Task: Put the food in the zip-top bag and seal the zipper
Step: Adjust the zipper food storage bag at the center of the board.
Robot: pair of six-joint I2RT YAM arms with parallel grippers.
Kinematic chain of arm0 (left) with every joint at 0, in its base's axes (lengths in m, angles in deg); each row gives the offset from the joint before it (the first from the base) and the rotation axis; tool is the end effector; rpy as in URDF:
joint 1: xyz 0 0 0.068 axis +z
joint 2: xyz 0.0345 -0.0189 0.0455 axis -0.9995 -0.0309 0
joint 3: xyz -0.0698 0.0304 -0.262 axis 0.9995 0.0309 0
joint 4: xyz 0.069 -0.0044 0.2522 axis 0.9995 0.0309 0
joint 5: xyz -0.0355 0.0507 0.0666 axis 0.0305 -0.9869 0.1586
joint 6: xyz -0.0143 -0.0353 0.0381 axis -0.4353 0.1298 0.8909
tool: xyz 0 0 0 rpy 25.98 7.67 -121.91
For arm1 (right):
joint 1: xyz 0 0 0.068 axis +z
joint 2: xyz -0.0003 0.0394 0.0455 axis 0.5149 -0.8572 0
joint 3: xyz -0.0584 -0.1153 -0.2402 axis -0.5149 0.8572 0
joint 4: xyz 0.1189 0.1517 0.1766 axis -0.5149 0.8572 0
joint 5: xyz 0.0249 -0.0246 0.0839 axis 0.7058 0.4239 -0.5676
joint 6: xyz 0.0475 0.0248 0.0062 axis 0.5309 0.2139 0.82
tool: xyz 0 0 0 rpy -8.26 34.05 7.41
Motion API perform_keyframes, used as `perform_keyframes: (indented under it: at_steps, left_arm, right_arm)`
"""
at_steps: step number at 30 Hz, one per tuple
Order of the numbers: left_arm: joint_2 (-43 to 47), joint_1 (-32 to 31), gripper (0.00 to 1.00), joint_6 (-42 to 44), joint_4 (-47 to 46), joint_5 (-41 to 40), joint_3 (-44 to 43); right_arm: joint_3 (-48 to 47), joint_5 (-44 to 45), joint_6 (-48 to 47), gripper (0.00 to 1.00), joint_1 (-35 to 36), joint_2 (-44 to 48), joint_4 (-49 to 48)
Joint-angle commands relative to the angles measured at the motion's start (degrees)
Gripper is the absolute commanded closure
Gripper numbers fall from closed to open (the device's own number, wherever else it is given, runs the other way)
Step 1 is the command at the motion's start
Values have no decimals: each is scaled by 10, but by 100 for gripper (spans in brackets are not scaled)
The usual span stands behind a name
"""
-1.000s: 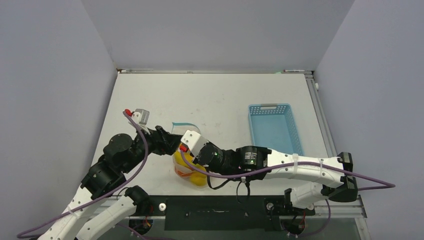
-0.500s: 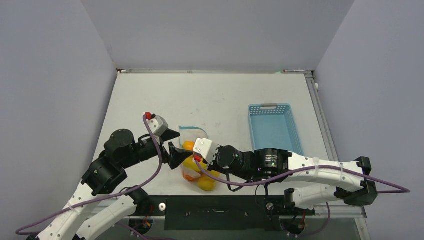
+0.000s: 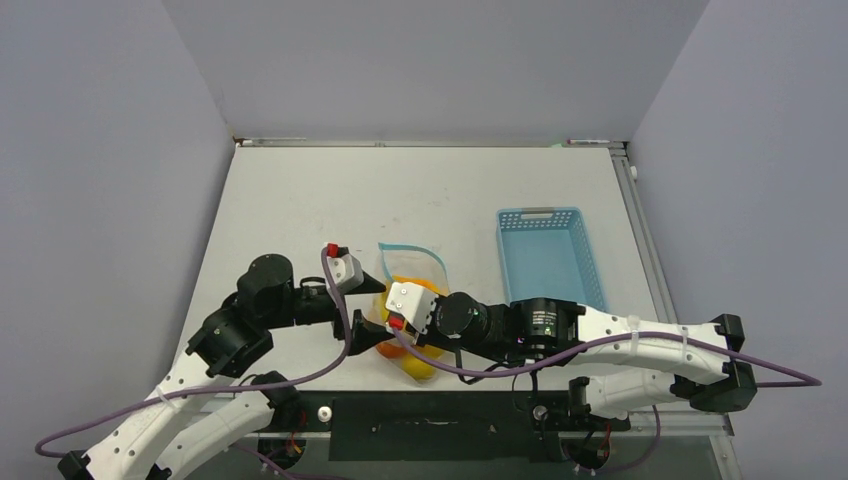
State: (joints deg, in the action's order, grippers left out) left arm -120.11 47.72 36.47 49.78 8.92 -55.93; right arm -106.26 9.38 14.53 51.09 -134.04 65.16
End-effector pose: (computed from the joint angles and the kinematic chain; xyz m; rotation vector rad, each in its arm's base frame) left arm 0.0929 -0.1059 0.3507 1.0467 1.6028 -1.0482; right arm 0.0434 0.2474 0.3654 -1.4375 1.7194 0.4645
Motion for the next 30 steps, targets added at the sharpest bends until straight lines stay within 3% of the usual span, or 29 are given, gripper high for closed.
perform_keyframes:
  at_steps: [1,5,13,19,30]
  left_arm:
    - [-4,-8,10,27,-32,14,3]
    - [-4,-8,11,20,-39,17,17]
    - [17,-8,11,14,-53,19,38]
    - [36,-8,11,-6,-60,22,46]
    - [60,-7,11,-22,-73,41,63]
  right_arm:
    - [6,8,-3,95,-4,22,-21]
    - [4,42,18,94,-4,37,-26]
    - [-8,113,102,50,-4,80,-5]
    - [-6,136,171,29,-17,87,28]
    - [46,-7,228,22,-115,81,30]
